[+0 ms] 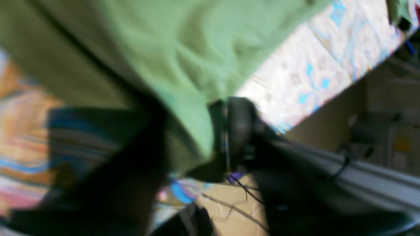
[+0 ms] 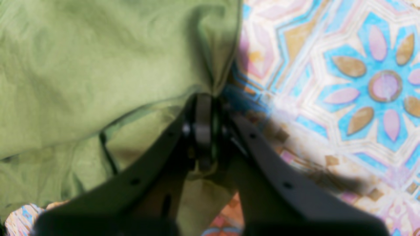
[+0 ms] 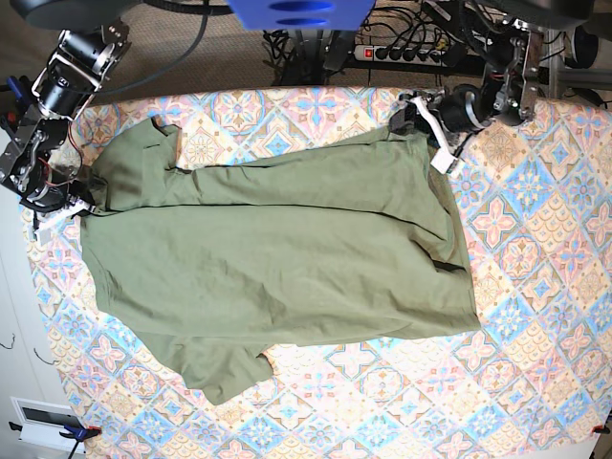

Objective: Layout the t-shirt on the table in an organized manner, then fold the t-shirt properly
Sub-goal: 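Drag the grasped edge with the left gripper away from the right gripper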

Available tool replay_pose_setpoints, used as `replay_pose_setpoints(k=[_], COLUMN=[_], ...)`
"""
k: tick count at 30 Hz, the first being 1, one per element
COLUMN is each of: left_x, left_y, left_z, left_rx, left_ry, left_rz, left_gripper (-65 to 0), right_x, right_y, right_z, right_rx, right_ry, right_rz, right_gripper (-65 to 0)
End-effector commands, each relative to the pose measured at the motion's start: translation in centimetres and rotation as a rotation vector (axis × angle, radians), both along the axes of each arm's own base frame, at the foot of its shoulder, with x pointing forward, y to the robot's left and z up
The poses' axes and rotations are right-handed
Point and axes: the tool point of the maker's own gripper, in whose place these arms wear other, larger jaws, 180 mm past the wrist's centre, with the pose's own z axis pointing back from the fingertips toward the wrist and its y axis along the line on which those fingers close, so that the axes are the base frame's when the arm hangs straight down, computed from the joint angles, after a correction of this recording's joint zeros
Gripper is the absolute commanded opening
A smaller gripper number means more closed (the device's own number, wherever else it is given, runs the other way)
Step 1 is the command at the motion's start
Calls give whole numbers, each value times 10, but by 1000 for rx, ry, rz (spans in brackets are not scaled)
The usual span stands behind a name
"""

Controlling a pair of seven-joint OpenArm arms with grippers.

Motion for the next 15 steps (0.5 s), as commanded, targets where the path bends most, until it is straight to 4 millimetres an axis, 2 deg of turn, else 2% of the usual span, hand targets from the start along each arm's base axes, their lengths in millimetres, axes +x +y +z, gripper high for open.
replay_pose_setpoints(k=[1,2,6,9,15], left_x=[5,5,3,-9,-21], left_y=[-4,-8,-26,-33,-23], left_z=[11,14,33,56,62], left_rx=[-17,-23,-61,-124,-138], left_ry=[-38,-45,-98,-137,-89], left_rz=[-18,-28,-86,-191,-260], left_gripper=[-611,-650,-650,-650,-650], right_x=[12,12,12,12,13], right_y=[-13,-13,-13,-13,-13], right_z=[19,20,20,20,20], right_rx=[-34,-35,-33,-33,-33], right_ry=[-52,-52,-56,-56,-57], right_rz=[-4,-4,-4,-4,-5], right_gripper=[-628,-628,-628,-628,-628])
